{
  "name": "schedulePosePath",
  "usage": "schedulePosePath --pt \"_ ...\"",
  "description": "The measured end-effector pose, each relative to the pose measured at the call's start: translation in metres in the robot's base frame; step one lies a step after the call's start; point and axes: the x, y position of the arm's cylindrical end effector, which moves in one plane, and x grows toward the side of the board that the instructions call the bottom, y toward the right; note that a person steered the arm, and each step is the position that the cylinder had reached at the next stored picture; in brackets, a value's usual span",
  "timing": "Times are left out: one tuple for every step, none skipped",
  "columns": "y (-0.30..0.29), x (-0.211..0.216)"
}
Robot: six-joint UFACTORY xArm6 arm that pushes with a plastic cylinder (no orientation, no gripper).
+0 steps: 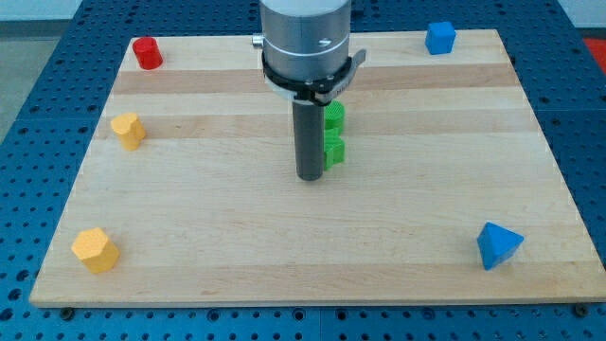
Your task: Slide the green star into the green circle
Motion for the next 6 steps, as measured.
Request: schedulePosePath --pt "0.006 0.027" --pt "0.025 0.019" --pt "0.025 -0.004" --pt "0.025 -0.018" --pt "0.025 -0.018" --pt "0.014 -0.008"
